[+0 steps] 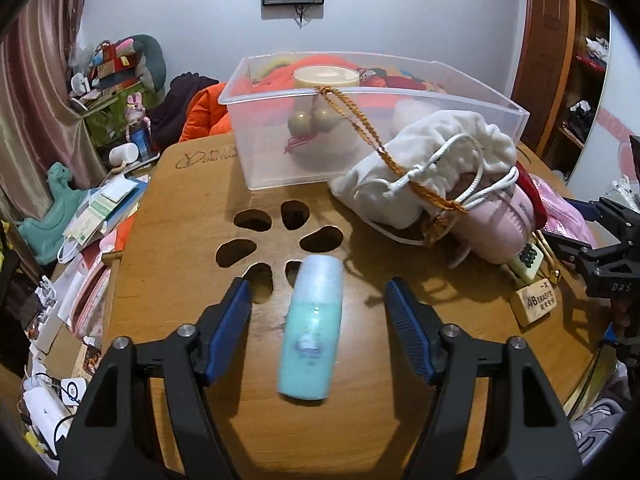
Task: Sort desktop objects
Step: 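Grasp the teal bottle with the left tool while the right grasps the bagged pink rope, then carry the teal bottle in the left tool while the right carries the pink rope over the box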
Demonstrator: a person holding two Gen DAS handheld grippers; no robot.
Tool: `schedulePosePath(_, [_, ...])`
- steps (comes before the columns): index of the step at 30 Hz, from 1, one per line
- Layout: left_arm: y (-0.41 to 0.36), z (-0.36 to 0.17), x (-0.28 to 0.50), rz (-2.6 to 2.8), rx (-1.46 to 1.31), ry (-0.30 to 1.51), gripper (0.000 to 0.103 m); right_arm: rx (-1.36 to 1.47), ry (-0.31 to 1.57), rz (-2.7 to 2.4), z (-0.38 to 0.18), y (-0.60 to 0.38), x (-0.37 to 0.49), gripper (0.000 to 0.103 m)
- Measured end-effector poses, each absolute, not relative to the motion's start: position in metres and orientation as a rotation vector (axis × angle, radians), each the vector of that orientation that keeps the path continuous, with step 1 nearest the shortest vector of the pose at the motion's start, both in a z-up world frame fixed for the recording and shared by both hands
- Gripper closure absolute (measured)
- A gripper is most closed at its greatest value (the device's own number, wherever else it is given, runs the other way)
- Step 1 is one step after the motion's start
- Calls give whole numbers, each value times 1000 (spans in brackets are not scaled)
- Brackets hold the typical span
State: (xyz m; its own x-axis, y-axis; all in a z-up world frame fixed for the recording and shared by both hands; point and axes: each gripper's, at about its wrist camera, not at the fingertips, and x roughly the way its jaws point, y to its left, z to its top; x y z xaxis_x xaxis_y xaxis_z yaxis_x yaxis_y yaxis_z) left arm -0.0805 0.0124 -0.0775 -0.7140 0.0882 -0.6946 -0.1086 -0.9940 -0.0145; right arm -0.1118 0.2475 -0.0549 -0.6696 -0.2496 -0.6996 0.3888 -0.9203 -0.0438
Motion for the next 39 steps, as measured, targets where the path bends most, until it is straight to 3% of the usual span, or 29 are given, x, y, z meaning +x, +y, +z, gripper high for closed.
schedulePosePath(1, [13,-77,-80,2822,-1133,57,50,1042,260,-2576,-55,248,-112,16])
schedulePosePath(9, [0,-76,-81,2844,-1137,-7,79,1051,211,-2558,-52,251,-112,37])
schedulePosePath(21, [-6,-74,-74,2834,-1123,-71,79,1054,157,-2612,-47,254,-105,45])
schedulePosePath(39, [-1,-25,-59,2870,-894,-91,79,879,168,-2753,8,256,-70,45])
